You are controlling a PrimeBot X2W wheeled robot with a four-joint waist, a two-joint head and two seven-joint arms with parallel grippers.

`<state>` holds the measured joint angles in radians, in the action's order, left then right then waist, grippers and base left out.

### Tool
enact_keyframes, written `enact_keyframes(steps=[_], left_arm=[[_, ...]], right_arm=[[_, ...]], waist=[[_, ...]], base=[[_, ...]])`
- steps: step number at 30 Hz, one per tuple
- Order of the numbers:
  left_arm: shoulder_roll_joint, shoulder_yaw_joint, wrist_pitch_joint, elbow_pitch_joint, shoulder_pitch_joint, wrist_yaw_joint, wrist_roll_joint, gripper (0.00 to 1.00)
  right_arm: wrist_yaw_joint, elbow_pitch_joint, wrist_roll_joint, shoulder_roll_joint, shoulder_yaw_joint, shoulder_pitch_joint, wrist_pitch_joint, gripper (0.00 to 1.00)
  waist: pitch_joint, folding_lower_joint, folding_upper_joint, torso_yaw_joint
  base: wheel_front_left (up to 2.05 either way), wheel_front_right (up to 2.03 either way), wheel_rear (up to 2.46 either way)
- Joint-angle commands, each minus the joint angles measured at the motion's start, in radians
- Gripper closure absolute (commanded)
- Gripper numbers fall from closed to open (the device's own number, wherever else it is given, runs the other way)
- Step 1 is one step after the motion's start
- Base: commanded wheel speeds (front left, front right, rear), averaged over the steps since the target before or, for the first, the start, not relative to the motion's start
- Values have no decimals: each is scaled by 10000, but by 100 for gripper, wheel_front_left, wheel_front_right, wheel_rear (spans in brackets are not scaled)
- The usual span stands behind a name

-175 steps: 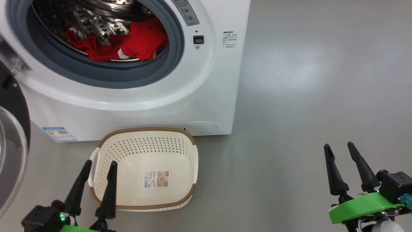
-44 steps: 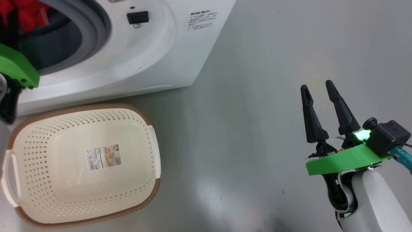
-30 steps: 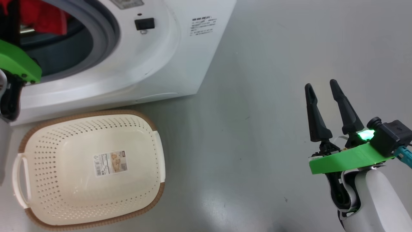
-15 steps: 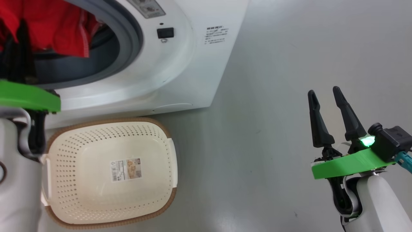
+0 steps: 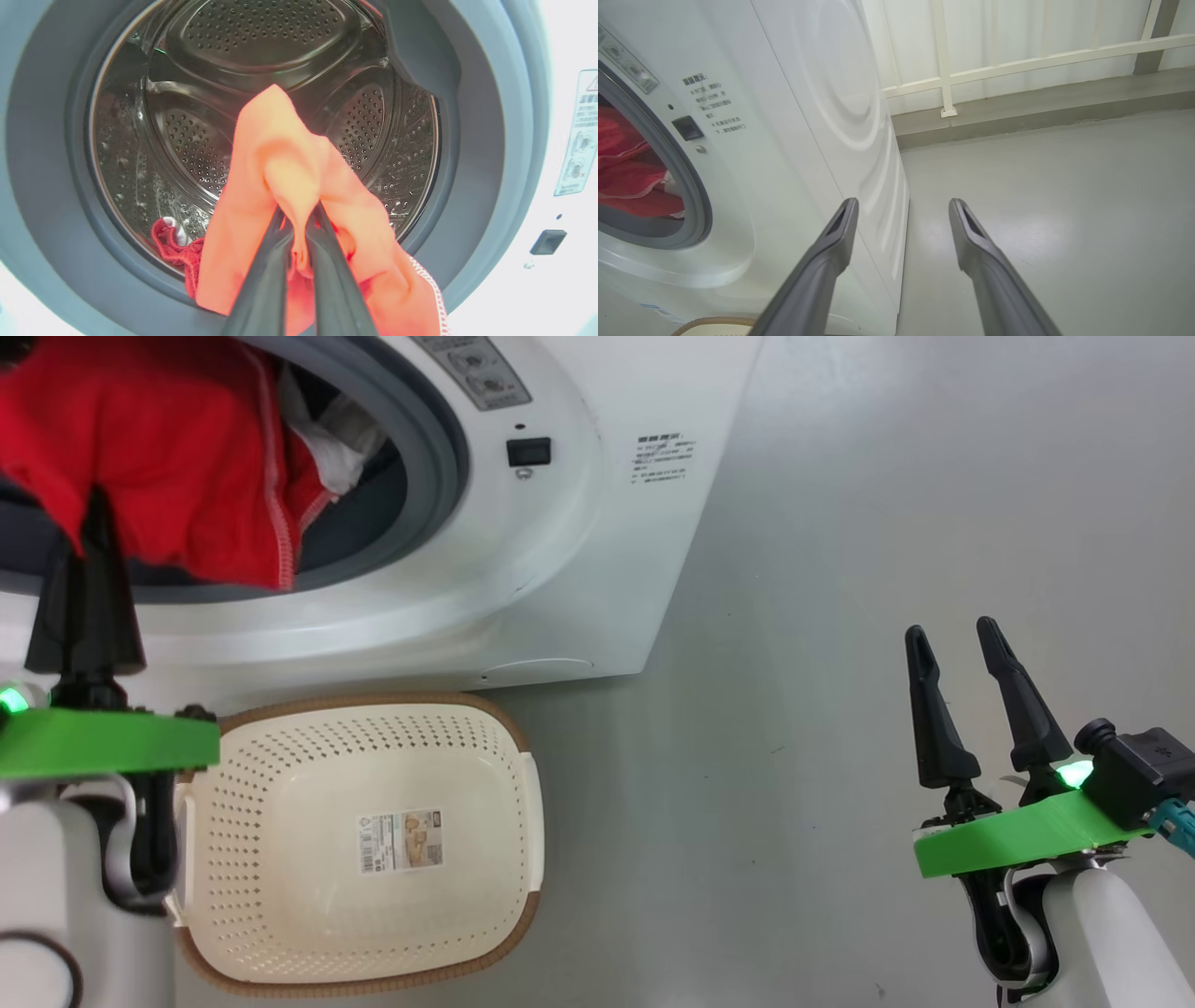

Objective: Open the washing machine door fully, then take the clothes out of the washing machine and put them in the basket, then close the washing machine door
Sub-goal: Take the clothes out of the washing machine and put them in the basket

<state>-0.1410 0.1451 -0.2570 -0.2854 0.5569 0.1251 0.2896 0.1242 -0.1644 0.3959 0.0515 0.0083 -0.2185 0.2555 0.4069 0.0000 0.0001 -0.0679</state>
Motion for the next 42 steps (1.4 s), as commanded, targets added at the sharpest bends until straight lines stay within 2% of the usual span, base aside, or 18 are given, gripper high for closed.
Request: enact_keyframes(steps=[1,15,20,32,42], left_arm=[[-289,323,-47,548,-321,52,-100,100],[493,1016,-47,3720,-1727,54,93,100],[653,1086,-47,4275,-2058,55,52,100],[812,783,-47,2611,-2686,55,-141,100],[880,393,-47,247,-2466,55,182,100]], right_arm=[[65,239,-135,-12,139,160,63,0],[65,267,-209,-13,103,240,63,0],[65,272,-205,-13,127,226,63,0],[65,269,-201,-13,237,133,63,0],[65,399,-224,-13,233,-76,63,0]], waist=[[-33,0,-1,41],[9,0,-1,164],[57,0,-1,178],[279,0,-1,198],[1014,0,-1,166]], base=[[0,0,0],[0,0,0],[0,0,0],[0,0,0],[0,0,0]])
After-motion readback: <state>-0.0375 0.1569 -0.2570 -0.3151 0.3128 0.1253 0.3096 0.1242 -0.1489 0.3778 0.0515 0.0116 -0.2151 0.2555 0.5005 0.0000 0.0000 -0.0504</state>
